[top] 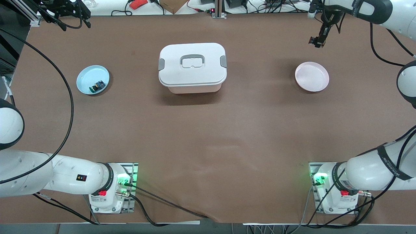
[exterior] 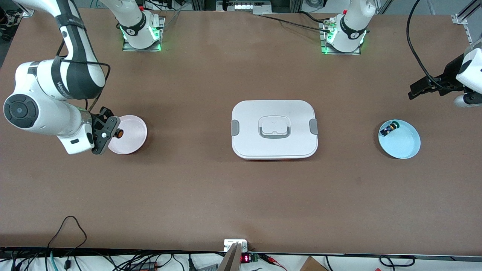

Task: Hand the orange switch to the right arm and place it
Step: 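Lower the orange switch onto the white plate with the right gripper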

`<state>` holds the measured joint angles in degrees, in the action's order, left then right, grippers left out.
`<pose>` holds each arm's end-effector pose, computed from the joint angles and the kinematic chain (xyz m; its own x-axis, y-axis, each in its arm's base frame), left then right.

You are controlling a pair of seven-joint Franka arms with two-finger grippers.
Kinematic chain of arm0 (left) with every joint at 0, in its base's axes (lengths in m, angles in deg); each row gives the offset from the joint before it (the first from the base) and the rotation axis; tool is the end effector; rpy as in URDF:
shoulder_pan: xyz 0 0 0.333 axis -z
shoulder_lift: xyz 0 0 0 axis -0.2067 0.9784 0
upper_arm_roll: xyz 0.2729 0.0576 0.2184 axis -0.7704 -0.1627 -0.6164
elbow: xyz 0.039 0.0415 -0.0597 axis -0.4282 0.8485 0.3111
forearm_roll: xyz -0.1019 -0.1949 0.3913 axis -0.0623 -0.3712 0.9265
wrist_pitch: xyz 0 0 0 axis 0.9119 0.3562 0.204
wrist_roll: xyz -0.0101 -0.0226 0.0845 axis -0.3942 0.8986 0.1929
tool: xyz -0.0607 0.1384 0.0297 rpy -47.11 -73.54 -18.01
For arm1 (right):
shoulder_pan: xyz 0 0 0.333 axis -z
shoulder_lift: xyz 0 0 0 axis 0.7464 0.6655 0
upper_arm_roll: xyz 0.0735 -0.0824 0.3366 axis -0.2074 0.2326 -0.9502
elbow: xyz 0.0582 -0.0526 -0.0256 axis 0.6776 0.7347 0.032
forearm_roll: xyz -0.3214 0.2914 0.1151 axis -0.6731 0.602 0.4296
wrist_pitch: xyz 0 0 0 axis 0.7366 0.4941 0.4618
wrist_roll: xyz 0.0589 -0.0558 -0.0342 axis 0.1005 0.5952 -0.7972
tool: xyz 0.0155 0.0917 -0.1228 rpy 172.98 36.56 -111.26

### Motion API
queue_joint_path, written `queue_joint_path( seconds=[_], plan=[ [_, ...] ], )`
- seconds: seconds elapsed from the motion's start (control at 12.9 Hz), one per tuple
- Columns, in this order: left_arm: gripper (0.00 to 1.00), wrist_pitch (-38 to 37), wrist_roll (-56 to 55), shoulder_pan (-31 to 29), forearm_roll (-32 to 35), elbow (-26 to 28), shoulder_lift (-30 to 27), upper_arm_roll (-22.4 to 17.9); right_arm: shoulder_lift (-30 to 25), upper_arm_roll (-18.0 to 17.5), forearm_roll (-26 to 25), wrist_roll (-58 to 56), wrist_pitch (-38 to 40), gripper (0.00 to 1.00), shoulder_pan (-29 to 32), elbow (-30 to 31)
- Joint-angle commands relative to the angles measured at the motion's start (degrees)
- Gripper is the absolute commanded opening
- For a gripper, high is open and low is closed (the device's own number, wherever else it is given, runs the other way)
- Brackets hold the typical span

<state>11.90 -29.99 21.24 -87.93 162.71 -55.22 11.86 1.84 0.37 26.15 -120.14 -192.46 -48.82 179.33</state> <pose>0.5908 0.0256 0.5611 0.9897 0.1352 -0.0460 0.1352 -0.9908 -0.0046 0.6833 0.0624 0.3457 0.3695 0.9238 -0.1008 0.9093 -0.3818 -0.1659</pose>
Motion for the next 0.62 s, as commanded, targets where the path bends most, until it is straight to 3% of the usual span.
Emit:
queue_joint_path(
  seconds=[0.0, 0.15, 0.54],
  plan=[
    [1.0, -0.64, -0.2, 0.18, 2.25, -2.97, 1.94, 0.86, -1.19, -0.81, -0.86, -6.34, -6.0, 0.15, 2.03, 6.01],
    [1.0, -0.99, -0.2, -0.17, 2.16, -5.69, 3.35, 0.78, -1.19, -0.81, -1.03, -11.07, -10.65, 0.15, 2.91, 9.09],
    [1.0, -0.73, -0.11, -0.17, 2.16, -6.49, 4.23, 0.86, -1.19, -0.81, -1.91, -16.45, -22.35, 0.15, 3.97, 16.91]
  ],
)
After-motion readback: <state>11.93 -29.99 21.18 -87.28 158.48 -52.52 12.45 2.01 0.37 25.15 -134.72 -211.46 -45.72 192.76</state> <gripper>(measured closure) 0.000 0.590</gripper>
